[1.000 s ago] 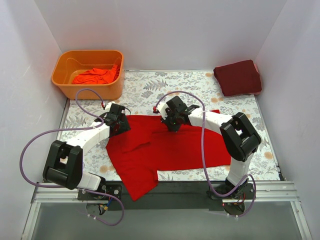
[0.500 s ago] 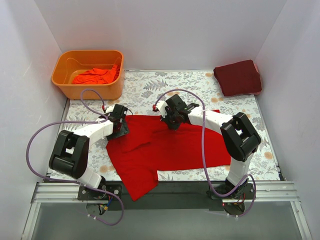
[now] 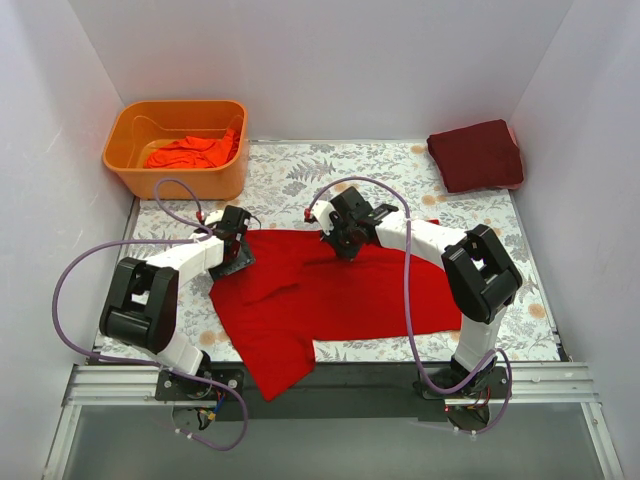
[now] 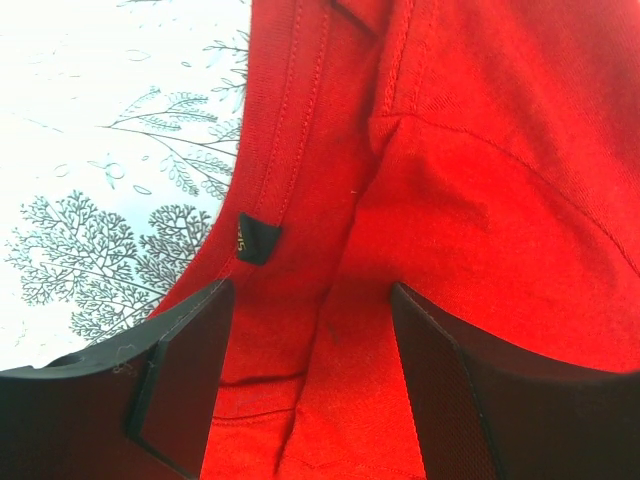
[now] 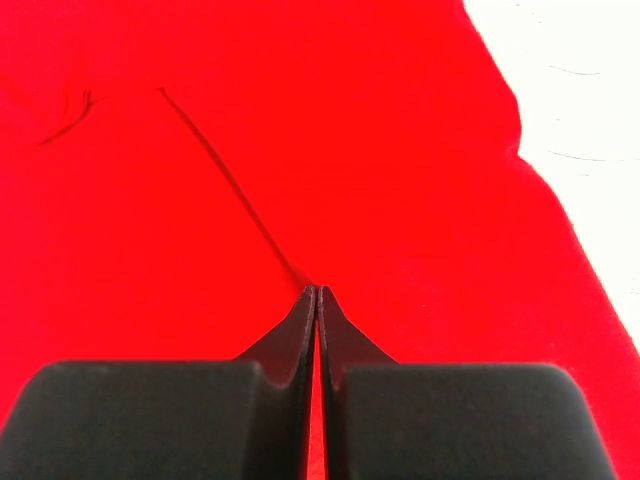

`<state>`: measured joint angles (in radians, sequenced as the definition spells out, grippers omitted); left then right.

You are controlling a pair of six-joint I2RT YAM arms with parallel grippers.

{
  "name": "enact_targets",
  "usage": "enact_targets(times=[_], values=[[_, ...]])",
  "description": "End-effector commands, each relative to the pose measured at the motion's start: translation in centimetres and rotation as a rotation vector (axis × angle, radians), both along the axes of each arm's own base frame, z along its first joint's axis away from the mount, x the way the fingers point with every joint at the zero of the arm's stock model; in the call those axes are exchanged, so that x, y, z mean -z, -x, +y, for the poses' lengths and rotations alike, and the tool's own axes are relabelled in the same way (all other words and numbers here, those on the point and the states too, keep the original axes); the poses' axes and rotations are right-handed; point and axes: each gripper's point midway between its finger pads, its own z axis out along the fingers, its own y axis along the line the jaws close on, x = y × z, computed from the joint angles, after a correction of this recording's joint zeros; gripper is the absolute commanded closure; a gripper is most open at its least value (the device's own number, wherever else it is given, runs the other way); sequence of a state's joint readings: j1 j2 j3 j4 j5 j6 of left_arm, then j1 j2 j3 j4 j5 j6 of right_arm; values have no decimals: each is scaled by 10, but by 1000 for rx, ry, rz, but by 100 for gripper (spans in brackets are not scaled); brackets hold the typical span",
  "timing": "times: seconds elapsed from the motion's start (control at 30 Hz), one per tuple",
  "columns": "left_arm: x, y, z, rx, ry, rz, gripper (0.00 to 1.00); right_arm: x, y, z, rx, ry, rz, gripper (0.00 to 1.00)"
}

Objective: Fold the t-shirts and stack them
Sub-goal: Fold the tshirt

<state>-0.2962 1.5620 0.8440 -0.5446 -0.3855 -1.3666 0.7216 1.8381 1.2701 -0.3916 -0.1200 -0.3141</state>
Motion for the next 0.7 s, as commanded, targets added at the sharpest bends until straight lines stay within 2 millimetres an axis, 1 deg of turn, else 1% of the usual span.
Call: enact_targets(times=[0.0, 0.07, 0.1, 0.13, 0.17, 0.23, 0.27, 0.3, 0.33, 0.37, 0.43, 0.47, 0.5, 0.53, 0.57, 0.6, 0.63, 0.67], values=[[5, 19, 26, -62, -92, 59, 38, -17, 0, 9, -23, -36, -9, 97], [3, 18, 27, -68, -87, 52, 38, -14, 7, 11, -40, -49, 27, 97], [2, 17, 27, -69, -84, 49, 38, -11, 10, 11, -47, -50, 44, 94], [2, 17, 27, -69, -83, 46, 38, -7, 12, 10, -46, -41, 55, 89], [0, 16, 27, -72, -80, 40, 38, 1, 13, 8, -44, -24, 71, 84], [-1, 17, 26, -71, -72, 37, 38, 6, 16, 7, -41, -12, 92, 69], [-5, 15, 25, -72, -63, 19, 38, 5, 16, 7, -38, -14, 95, 67], [-7, 15, 25, -82, -57, 10, 38, 1, 14, 6, -27, -25, 93, 62], [-11, 14, 24, -86, -52, -3, 38, -5, 12, 6, -9, -41, 90, 60], [-15, 13, 24, -90, -46, -13, 38, -15, 6, 4, 13, -59, 69, 59], [-34, 3, 21, -104, -21, -74, 38, -26, -15, -14, 125, -79, 32, 57], [-41, -1, 19, -104, -9, -95, 38, -40, -23, -21, 165, -111, 6, 57], [-49, -6, 17, -107, 3, -125, 38, -45, -39, -42, 251, -135, -4, 56], [-58, -14, 15, -105, 14, -153, 38, -44, -46, -54, 322, -163, 1, 56], [-62, -20, 12, -102, 23, -178, 38, -53, -61, -81, 411, -198, -14, 56], [-61, -25, 11, -101, 27, -181, 38, -54, -66, -93, 464, -219, -12, 56], [-59, -29, 8, -100, 34, -180, 40, -47, -67, -108, 542, -234, 9, 56], [-61, -35, 5, -100, 47, -188, 41, -48, -75, -132, 618, -250, 6, 56]])
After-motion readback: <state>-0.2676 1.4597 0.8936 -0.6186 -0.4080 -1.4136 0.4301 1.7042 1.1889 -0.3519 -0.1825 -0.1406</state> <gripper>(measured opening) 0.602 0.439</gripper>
